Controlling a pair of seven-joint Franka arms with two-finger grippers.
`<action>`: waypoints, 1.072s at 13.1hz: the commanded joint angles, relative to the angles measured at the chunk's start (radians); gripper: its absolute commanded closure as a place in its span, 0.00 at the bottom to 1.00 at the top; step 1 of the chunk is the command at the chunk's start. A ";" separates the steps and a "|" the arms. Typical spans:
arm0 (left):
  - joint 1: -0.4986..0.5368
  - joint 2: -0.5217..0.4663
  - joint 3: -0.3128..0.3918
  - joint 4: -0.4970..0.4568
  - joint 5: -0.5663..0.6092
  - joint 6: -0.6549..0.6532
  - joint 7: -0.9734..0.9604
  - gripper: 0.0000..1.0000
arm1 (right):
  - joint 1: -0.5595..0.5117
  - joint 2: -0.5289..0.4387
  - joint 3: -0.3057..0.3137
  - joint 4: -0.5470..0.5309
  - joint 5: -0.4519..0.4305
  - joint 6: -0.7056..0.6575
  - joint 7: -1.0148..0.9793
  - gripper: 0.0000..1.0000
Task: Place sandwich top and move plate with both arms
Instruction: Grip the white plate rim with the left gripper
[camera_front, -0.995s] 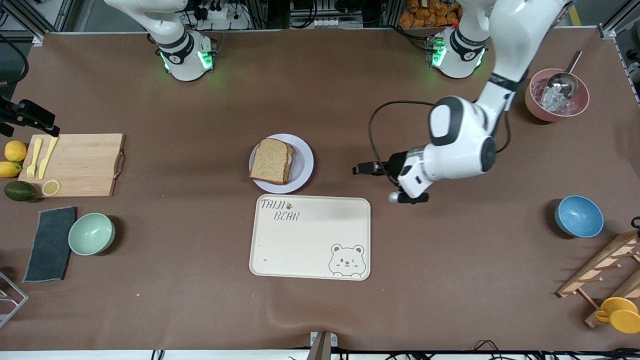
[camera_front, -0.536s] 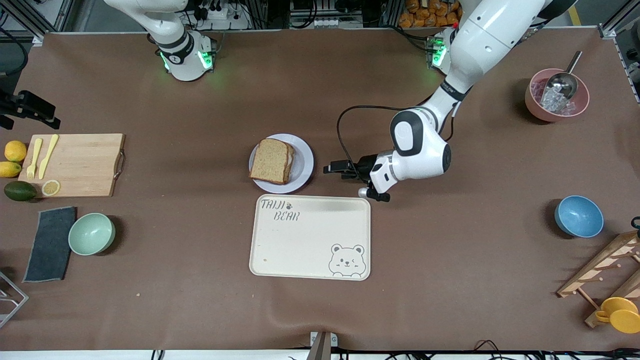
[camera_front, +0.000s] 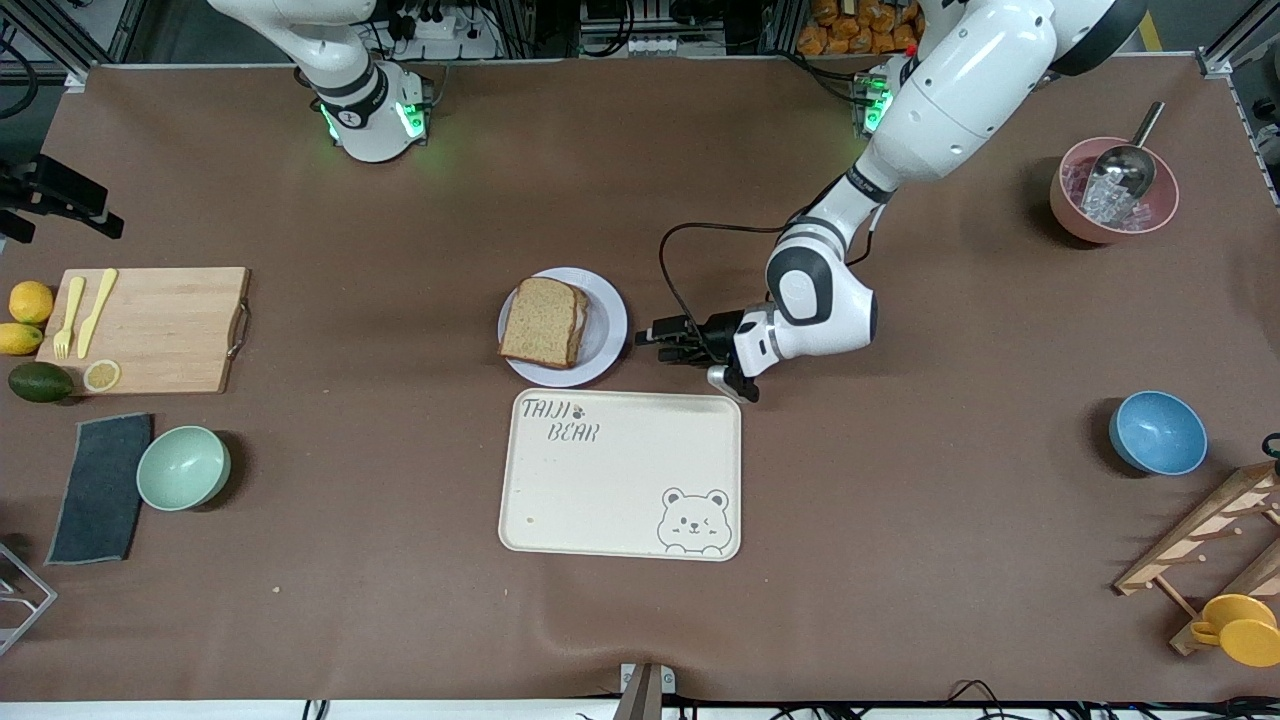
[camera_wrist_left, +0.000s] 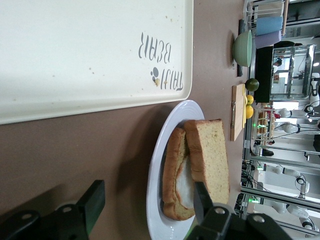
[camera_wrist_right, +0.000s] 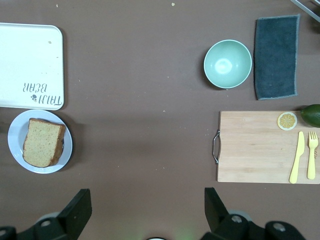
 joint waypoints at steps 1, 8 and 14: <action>-0.010 0.027 -0.002 0.023 -0.072 0.003 0.065 0.24 | 0.000 0.001 0.005 0.013 0.010 -0.030 0.012 0.00; -0.019 0.084 -0.007 0.041 -0.148 -0.036 0.159 0.33 | 0.003 0.007 0.005 0.011 -0.001 -0.024 0.010 0.00; -0.058 0.117 -0.007 0.058 -0.226 -0.036 0.218 0.42 | 0.003 0.013 0.004 0.011 -0.007 -0.016 0.009 0.00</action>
